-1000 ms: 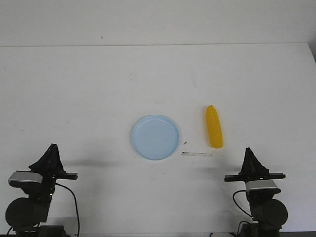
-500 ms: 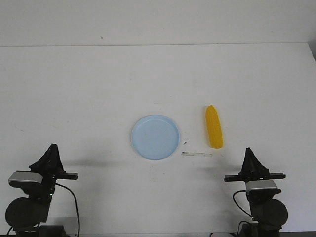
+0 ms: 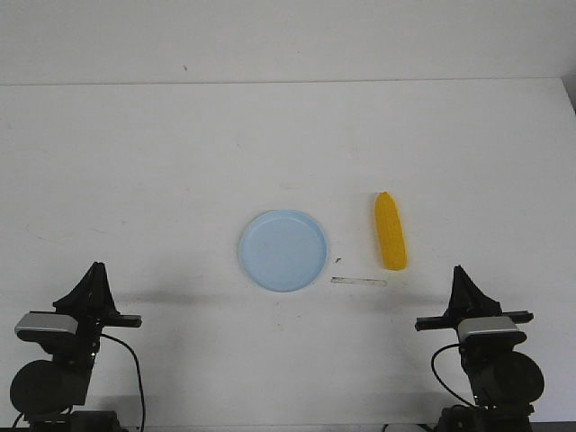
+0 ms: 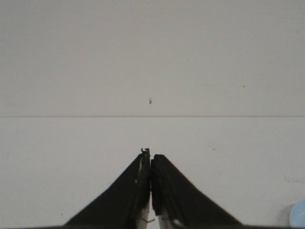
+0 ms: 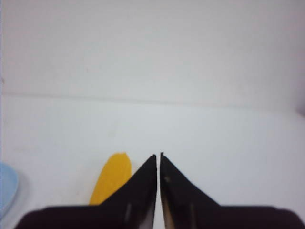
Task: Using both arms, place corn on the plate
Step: 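Raise the right gripper from rest toward the yellow corn, then lower the right gripper over the yellow corn and close on it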
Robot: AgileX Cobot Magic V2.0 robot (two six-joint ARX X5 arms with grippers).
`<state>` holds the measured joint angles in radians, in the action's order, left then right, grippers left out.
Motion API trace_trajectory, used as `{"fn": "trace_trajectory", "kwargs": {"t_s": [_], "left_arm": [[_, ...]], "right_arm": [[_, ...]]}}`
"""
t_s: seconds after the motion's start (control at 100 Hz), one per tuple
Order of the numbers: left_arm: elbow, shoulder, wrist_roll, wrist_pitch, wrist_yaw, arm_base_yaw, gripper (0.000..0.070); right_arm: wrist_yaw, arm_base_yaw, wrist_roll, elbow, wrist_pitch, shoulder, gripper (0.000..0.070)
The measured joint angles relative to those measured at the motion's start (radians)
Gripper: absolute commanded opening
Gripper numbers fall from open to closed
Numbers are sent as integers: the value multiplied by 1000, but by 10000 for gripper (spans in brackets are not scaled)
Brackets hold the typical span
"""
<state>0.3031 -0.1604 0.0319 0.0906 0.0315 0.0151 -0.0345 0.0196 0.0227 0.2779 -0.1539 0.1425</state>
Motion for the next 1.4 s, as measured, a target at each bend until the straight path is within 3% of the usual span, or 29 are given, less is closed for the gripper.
{"fn": "trace_trajectory", "kwargs": {"t_s": [0.11,0.7,0.84,0.96,1.28,1.35,1.4], "left_arm": [[0,0,0,0,0,0,1],[0,0,0,0,0,0,1],[0,0,0,0,0,0,1],[0,0,0,0,0,0,1],[0,0,0,0,0,0,1],[0,0,0,0,0,0,1],[0,0,0,0,0,0,1]], "right_arm": [[0,6,0,87,-65,106,7],[-6,136,-112,426,-85,821,5],[60,175,-190,538,-177,967,6],[64,185,-245,644,-271,1080,6],[-19,188,-298,987,-579,1334,12],[-19,188,-301,1045,-646,1379,38],[-19,188,-301,1083,-682,1414,116]]}}
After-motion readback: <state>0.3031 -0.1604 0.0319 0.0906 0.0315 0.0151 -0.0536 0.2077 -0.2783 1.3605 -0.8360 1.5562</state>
